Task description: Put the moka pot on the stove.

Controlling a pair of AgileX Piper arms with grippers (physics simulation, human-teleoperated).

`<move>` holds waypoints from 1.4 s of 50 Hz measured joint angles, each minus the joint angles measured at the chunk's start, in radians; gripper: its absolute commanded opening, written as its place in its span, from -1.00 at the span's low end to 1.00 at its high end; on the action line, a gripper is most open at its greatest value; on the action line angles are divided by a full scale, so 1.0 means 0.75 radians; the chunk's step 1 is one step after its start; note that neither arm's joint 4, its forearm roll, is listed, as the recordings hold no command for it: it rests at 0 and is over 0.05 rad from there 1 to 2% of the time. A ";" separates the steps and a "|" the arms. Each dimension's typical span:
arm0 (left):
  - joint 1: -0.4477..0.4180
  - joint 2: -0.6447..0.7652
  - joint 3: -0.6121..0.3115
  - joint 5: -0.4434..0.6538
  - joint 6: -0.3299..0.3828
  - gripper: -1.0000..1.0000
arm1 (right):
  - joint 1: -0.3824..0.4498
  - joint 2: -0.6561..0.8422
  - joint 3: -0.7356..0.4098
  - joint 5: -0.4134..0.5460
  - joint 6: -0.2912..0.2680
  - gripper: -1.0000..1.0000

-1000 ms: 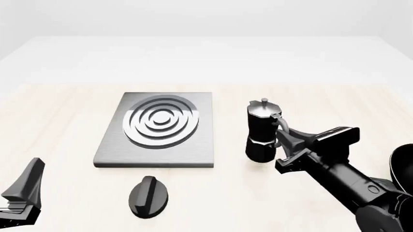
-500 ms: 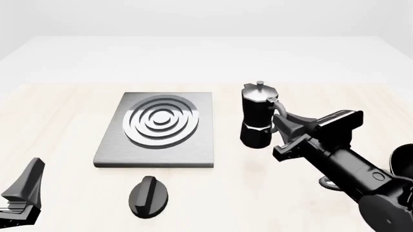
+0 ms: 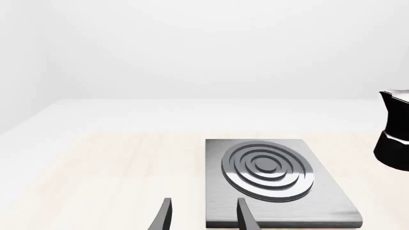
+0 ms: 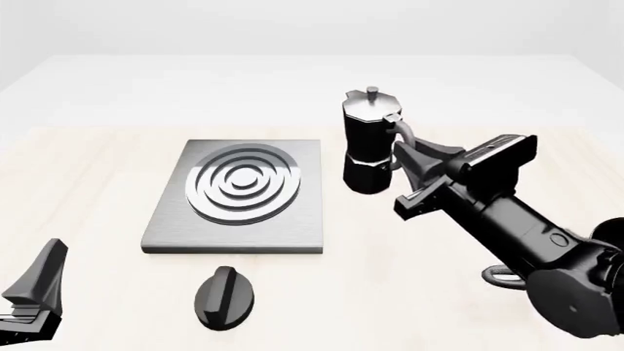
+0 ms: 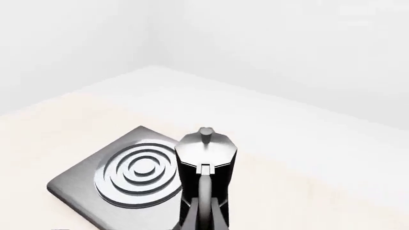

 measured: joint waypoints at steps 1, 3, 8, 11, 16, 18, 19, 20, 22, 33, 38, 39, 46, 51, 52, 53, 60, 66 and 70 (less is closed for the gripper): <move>0.000 0.000 0.000 0.000 0.000 1.00 | 0.005 0.006 -0.007 -0.006 -0.003 -1.00; 0.000 0.000 0.000 0.000 0.000 1.00 | 0.013 0.017 -0.021 -0.017 -0.007 -1.00; 0.000 0.000 0.000 0.000 0.000 1.00 | 0.034 0.051 -0.058 -0.042 -0.014 -1.00; 0.000 0.000 0.000 0.000 0.000 1.00 | 0.044 0.073 -0.082 -0.053 -0.018 -1.00; 0.000 0.000 0.000 0.000 0.000 1.00 | 0.060 0.108 -0.120 -0.069 -0.022 -1.00; 0.000 0.000 0.000 0.000 0.000 1.00 | 0.066 0.121 -0.134 -0.074 -0.023 -1.00; 0.000 0.000 0.000 0.000 0.000 1.00 | 0.069 0.127 -0.141 -0.076 -0.024 -1.00; 0.000 0.000 0.000 0.000 0.000 1.00 | 0.071 0.134 -0.148 -0.078 -0.024 -1.00; 0.000 0.000 0.000 0.000 0.000 1.00 | 0.077 0.147 -0.162 -0.082 -0.025 -1.00; 0.000 0.000 0.000 0.000 0.000 1.00 | 0.103 0.218 -0.244 -0.093 -0.026 -1.00; 0.000 0.000 0.000 0.000 0.000 1.00 | 0.112 0.252 -0.279 -0.098 -0.025 -1.00; 0.000 0.000 0.000 0.000 0.000 1.00 | 0.114 0.259 -0.285 -0.099 -0.024 -1.00; 0.000 0.000 0.000 0.000 0.000 1.00 | 0.126 0.309 -0.329 -0.107 -0.020 -1.00; 0.000 0.000 0.000 0.000 0.000 1.00 | 0.138 0.346 -0.363 -0.110 -0.017 -1.00; 0.000 0.000 0.000 0.000 0.000 1.00 | 0.141 0.354 -0.371 -0.110 -0.015 -1.00; 0.000 0.000 0.000 0.000 0.000 1.00 | 0.144 0.362 -0.378 -0.110 -0.014 -1.00; 0.000 0.000 0.000 0.000 0.000 1.00 | 0.163 0.422 -0.435 -0.105 -0.008 -1.00; 0.000 0.000 0.000 0.000 0.000 1.00 | 0.182 0.474 -0.487 -0.098 -0.003 -1.00; 0.000 0.000 0.000 0.000 0.000 1.00 | 0.193 0.508 -0.519 -0.095 0.000 -1.00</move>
